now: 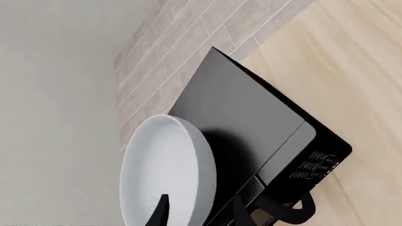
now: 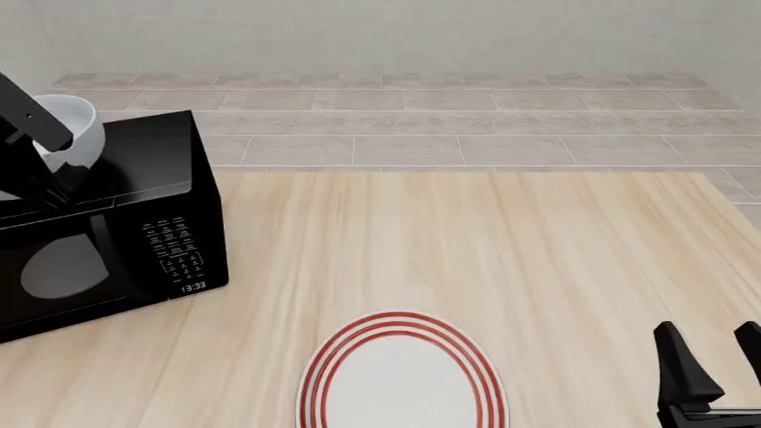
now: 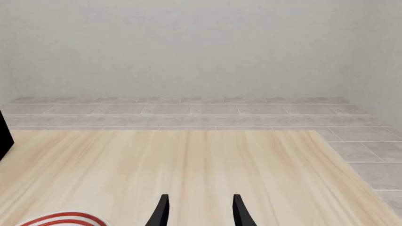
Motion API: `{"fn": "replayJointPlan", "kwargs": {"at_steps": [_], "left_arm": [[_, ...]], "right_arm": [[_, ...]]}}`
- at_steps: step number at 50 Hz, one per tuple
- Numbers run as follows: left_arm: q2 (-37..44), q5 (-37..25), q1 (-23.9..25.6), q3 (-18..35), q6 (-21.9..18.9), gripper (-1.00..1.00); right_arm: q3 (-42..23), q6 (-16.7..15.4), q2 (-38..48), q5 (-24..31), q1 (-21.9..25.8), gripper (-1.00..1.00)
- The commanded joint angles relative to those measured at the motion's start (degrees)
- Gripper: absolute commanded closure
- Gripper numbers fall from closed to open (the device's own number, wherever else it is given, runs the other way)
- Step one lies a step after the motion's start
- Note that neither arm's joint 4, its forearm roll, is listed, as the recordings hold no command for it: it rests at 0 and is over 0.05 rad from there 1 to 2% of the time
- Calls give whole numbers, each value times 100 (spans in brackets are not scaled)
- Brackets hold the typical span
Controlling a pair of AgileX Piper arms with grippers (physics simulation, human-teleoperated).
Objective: Pick up the white bowl and put it on the plate.
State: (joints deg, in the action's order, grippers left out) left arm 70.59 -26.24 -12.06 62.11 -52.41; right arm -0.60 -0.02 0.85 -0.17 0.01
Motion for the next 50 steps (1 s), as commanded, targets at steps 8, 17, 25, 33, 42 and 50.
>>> {"fn": "replayJointPlan", "kwargs": {"at_steps": [8,17,25,33,42,50], "left_arm": [[108,82,-68,16,-17,-100],[154,103,-87,8,18,-100],[262,182,-101,-12,47,-100],[351,228,-123,2,59,-100],[500,353,-87,-5,135,-100],[588,464,-139,-47,133,-100]], "right_arm": [[13,0,-14,-1,-1,-100],[13,-1,-16,0,-1,-100],[13,0,-16,0,-2,-100],[13,-1,-14,-1,0,-100],[13,0,-16,0,-1,-100],[13,0,-16,0,-3,-100]]}}
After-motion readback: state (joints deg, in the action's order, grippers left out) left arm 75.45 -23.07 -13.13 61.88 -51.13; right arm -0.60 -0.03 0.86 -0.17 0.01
